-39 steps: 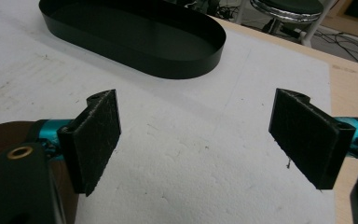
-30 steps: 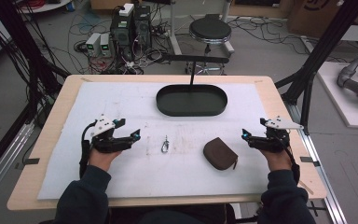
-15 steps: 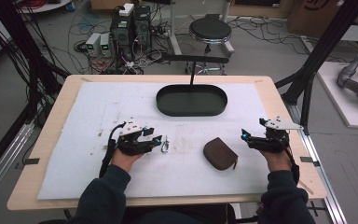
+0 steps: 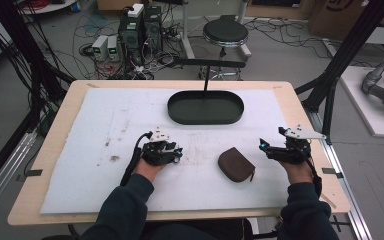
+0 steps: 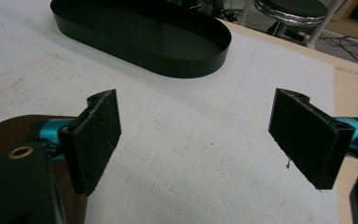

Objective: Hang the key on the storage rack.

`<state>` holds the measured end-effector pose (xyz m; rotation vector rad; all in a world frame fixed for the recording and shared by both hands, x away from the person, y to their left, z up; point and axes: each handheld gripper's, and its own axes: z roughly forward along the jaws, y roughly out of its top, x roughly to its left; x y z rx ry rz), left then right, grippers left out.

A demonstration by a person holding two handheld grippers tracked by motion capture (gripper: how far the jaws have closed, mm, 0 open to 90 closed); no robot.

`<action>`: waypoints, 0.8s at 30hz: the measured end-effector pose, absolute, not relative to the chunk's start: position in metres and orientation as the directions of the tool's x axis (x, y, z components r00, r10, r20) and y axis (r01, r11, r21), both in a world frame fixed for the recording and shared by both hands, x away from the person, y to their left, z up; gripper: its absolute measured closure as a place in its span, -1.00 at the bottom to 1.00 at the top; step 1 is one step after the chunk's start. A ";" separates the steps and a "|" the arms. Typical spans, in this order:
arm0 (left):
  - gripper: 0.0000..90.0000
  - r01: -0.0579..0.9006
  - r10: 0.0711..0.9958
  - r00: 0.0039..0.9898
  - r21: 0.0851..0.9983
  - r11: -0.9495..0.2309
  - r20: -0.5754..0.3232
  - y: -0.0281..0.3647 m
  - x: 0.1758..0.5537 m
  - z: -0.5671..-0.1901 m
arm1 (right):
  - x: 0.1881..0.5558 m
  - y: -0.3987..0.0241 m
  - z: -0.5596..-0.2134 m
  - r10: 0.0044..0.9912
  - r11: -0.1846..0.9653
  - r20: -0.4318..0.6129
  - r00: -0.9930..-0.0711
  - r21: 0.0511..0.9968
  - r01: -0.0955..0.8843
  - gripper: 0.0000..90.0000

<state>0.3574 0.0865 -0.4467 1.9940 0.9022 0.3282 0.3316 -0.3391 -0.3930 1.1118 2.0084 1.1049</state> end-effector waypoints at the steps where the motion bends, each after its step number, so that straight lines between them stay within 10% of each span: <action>1: 0.43 0.469 0.706 0.699 0.818 -0.333 -0.113 0.087 0.357 -0.447 | 0.332 -0.339 -0.393 0.872 0.308 -0.095 -0.480 0.869 0.386 -0.62; 24: 0.94 0.497 0.690 0.714 0.782 -0.376 -0.121 0.089 0.360 -0.446 | 0.332 -0.339 -0.394 0.868 0.314 -0.098 -0.486 0.868 0.385 -0.62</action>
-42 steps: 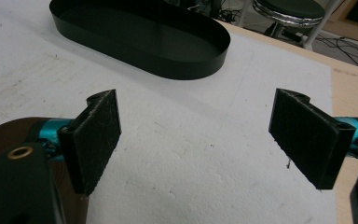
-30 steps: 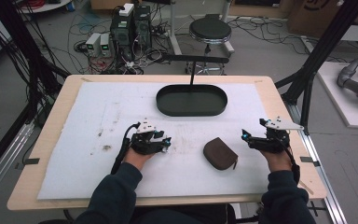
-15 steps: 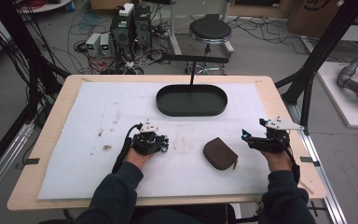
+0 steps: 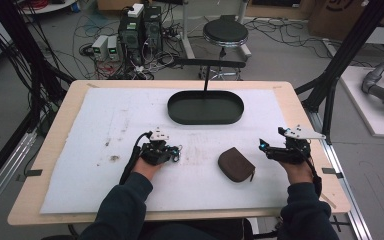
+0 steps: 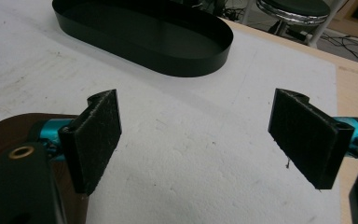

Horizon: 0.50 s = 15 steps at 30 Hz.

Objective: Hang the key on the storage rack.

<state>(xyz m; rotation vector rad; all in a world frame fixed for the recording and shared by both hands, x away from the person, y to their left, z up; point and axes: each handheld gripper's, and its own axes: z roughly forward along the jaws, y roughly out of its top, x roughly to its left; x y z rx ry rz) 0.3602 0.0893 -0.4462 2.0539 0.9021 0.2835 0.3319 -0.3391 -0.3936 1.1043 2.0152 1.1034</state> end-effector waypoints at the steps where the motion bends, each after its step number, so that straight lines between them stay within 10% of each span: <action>1: 0.94 0.494 0.688 0.717 0.781 -0.382 -0.116 0.089 0.361 -0.446 | 0.332 -0.339 -0.394 0.868 0.314 -0.098 -0.486 0.868 0.385 -0.62; 15: 0.96 0.495 0.689 0.710 0.801 -0.337 -0.148 0.094 0.361 -0.439 | 0.331 -0.340 -0.393 0.870 0.310 -0.096 -0.483 0.869 0.386 -0.62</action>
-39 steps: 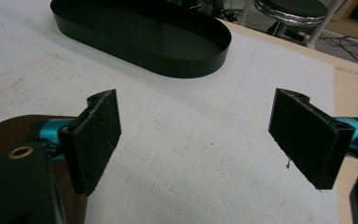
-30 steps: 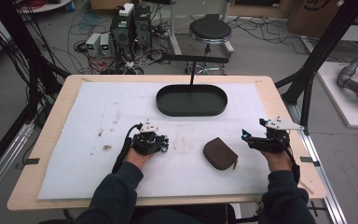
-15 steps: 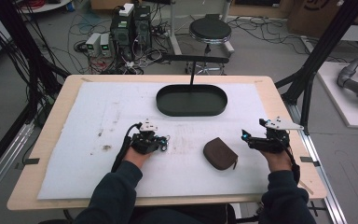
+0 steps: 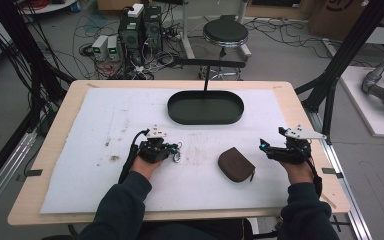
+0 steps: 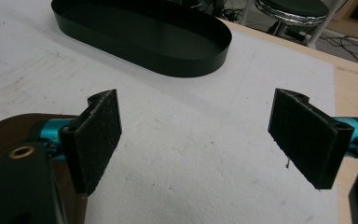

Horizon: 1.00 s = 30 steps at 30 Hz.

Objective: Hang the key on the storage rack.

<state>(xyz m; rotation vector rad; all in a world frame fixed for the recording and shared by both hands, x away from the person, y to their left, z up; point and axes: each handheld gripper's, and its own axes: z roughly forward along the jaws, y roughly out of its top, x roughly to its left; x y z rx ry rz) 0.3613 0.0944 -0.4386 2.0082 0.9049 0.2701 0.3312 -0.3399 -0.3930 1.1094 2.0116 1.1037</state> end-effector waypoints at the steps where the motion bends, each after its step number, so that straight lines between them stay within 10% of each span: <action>1: 0.96 0.489 0.689 0.707 0.815 -0.311 -0.161 0.097 0.361 -0.436 | 0.331 -0.340 -0.393 0.871 0.308 -0.094 -0.481 0.868 0.389 -0.61; 30: 0.96 0.392 0.701 0.691 0.906 -0.161 -0.175 0.115 0.417 -0.365 | 0.334 -0.340 -0.392 0.871 0.295 -0.084 -0.484 0.877 0.380 -0.61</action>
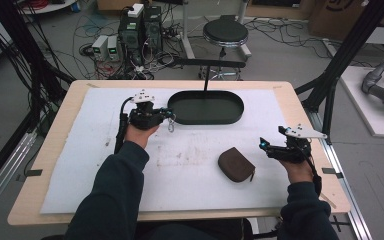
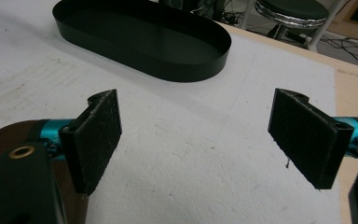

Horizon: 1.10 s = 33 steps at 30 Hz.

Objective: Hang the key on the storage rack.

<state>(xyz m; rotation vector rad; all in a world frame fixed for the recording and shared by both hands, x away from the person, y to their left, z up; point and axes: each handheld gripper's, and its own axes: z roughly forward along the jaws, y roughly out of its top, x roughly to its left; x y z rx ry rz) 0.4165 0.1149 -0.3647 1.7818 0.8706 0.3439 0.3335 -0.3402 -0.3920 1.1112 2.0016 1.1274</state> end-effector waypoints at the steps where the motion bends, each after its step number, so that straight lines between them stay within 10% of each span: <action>1: 0.96 0.391 0.704 0.690 0.906 -0.165 -0.169 0.115 0.418 -0.364 | 0.334 -0.341 -0.392 0.872 0.293 -0.082 -0.483 0.877 0.380 -0.61; 33: 0.96 0.462 0.705 0.697 0.835 -0.300 -0.132 0.106 0.417 -0.393 | 0.333 -0.342 -0.393 0.872 0.293 -0.080 -0.483 0.875 0.384 -0.61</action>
